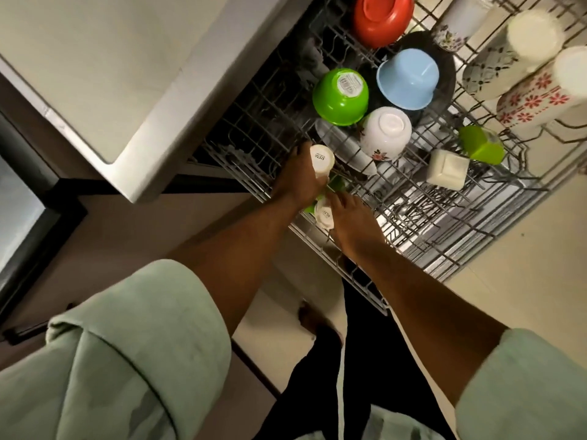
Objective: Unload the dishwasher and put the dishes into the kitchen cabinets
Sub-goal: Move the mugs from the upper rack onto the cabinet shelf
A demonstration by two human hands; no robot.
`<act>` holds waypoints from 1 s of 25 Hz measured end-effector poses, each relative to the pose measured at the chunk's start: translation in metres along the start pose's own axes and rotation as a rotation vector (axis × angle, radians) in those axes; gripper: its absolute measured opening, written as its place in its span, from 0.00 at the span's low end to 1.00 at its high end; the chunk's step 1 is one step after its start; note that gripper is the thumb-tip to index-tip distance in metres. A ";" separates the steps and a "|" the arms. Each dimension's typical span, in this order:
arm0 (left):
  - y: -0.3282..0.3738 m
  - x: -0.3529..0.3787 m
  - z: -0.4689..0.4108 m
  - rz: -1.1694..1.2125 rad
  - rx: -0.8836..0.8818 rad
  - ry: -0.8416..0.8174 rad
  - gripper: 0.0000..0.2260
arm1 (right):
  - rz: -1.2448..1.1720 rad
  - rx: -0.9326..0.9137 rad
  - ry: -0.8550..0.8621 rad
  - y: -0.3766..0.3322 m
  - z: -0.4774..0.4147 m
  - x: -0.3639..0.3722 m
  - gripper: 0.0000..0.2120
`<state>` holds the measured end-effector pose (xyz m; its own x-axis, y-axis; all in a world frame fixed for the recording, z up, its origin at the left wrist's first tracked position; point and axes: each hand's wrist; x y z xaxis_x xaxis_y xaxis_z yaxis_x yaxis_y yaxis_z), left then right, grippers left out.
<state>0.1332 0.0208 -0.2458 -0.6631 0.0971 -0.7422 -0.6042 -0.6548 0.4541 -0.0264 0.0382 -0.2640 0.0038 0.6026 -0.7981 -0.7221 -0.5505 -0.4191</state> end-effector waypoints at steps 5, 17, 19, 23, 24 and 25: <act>-0.004 0.004 -0.002 0.070 0.012 0.055 0.27 | -0.015 -0.006 -0.008 0.004 -0.003 0.006 0.37; 0.024 -0.040 0.070 0.234 0.035 0.150 0.27 | -0.292 0.170 0.157 -0.009 0.049 -0.059 0.36; 0.028 -0.054 0.094 0.244 0.065 0.186 0.27 | -0.292 0.168 0.188 -0.019 0.067 -0.079 0.36; 0.031 -0.083 0.152 0.304 0.123 0.255 0.27 | -0.329 0.135 0.272 -0.046 0.109 -0.110 0.36; 0.030 -0.087 0.163 0.309 0.130 0.257 0.26 | -0.351 0.134 0.302 -0.052 0.115 -0.115 0.36; 0.028 -0.093 0.182 0.311 0.142 0.271 0.26 | -0.371 0.133 0.334 -0.062 0.127 -0.121 0.36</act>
<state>0.0979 0.1299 -0.0749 -0.6947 -0.3007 -0.6534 -0.4617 -0.5101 0.7257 -0.0701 0.0732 -0.0864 0.4816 0.5137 -0.7101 -0.7116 -0.2437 -0.6589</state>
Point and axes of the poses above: each hand's wrist, its own z-axis away from the middle knuckle, its own x-axis out of the palm, y = z × x, and after that the axes turned 1 degree about z, right-handed
